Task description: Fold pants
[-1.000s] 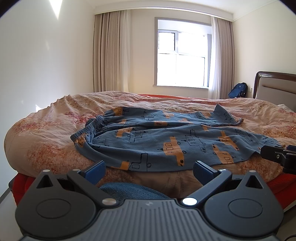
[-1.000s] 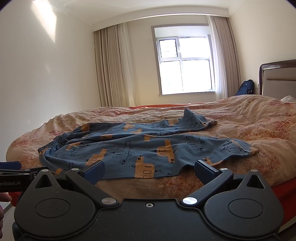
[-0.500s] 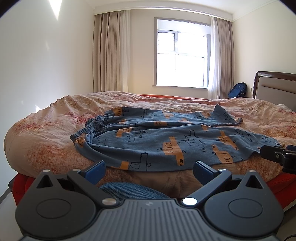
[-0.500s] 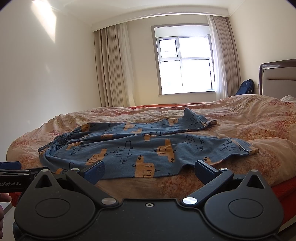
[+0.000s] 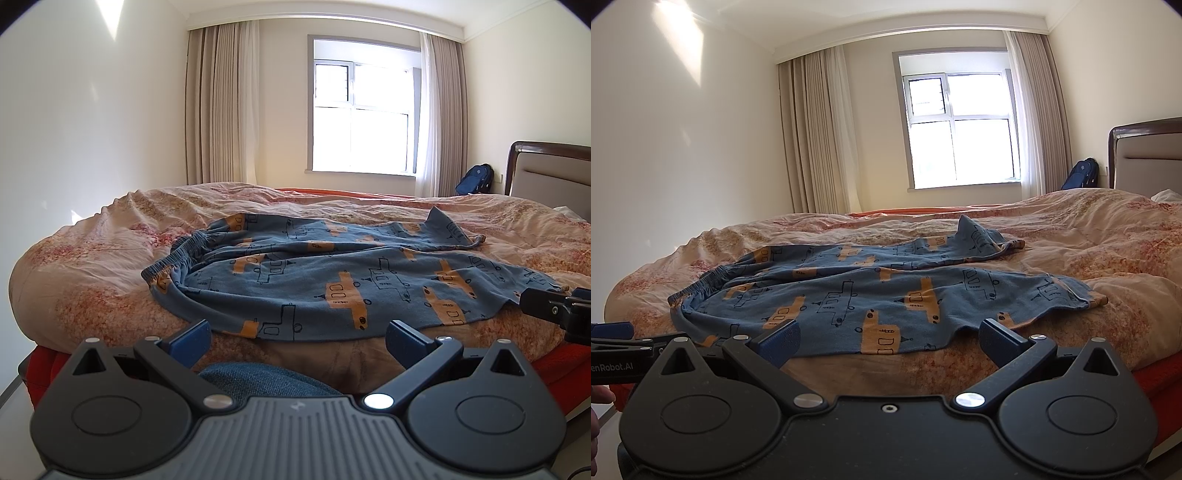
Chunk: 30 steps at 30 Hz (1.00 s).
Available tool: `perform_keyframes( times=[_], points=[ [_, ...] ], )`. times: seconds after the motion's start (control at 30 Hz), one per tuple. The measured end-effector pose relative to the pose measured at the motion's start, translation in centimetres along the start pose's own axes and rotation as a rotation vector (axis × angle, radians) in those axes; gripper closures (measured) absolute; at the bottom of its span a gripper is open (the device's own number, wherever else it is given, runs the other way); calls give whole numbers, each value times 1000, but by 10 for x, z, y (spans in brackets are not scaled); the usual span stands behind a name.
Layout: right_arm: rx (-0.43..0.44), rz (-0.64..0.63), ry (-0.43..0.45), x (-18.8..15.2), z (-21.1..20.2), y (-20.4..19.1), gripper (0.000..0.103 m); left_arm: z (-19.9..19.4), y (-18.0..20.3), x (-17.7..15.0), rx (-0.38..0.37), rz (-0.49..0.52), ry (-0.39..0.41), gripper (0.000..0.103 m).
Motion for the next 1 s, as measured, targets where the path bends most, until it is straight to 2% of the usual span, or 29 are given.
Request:
perform_keyframes(
  times=[0.6,0.87,1.0],
  points=[
    [1,2,-8,-1,0,-1,0,-5,1,0,4,2,-8,0],
    [10,-2,-24,-2,8,-2,0,6,0,1,13,13,-37,0],
    [20,-14,-38,9,21,-3,0,16,-4,9,23,16,-72,0]
  ],
)
Point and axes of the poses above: each gripper's, at about its wrist camera, not at the fingertips, and z roughly the way its jaws point, y to its right, x to its top, the point moved 4 cm from there along z, roughly the way its jaws point, and after that the axes turned 10 degrees about -y, right-handed, at the moved point
